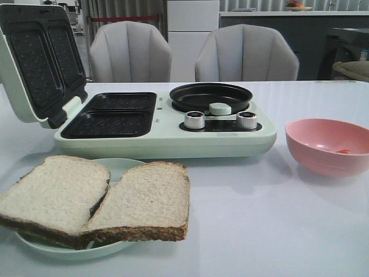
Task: Make breakfast with bread and shrimp
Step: 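Reach the left gripper down and grasp the bread slice nearest it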
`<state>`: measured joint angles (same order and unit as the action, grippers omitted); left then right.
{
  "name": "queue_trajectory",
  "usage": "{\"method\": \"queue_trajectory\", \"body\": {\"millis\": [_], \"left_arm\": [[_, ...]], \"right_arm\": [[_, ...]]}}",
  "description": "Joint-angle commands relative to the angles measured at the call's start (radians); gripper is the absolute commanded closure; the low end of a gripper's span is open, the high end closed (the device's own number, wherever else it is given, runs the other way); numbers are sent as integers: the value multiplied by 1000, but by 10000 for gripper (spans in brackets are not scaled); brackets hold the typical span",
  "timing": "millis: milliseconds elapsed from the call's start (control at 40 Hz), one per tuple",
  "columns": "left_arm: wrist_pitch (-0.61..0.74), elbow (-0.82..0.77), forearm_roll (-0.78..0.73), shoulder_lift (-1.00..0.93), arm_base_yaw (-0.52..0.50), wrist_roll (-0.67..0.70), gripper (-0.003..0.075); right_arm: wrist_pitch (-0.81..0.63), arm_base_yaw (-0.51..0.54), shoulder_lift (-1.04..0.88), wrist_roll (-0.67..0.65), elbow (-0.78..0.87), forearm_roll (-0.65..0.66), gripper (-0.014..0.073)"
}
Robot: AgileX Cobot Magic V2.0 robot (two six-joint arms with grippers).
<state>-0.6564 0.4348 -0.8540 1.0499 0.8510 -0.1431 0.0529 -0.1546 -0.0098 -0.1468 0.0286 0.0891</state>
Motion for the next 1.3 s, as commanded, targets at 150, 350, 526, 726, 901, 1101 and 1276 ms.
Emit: {"method": "queue_trajectory", "body": {"millis": [150,350,526,726,901,1101,1276], "left_arm": [[59,27,-73,107,10,4,213],[123,27,-149,162,10,4,213],[128,27,-213,236,10,4,213],[147,40,-286,298,6,6,213],[168,59,-332,346,-20,14,213],[172,91,-371,392,-45,17,213],[178,106,-402,431,-88,18,213]], "right_arm": [[-86,1,-20,4,-6,2,450],[-86,1,-20,4,-6,2,450],[-86,1,-20,4,-6,2,450],[-86,1,-20,4,-6,2,450],[-86,1,-20,4,-6,2,450],[-86,1,-20,4,-6,2,450],[-86,1,-20,4,-6,2,450]]}}
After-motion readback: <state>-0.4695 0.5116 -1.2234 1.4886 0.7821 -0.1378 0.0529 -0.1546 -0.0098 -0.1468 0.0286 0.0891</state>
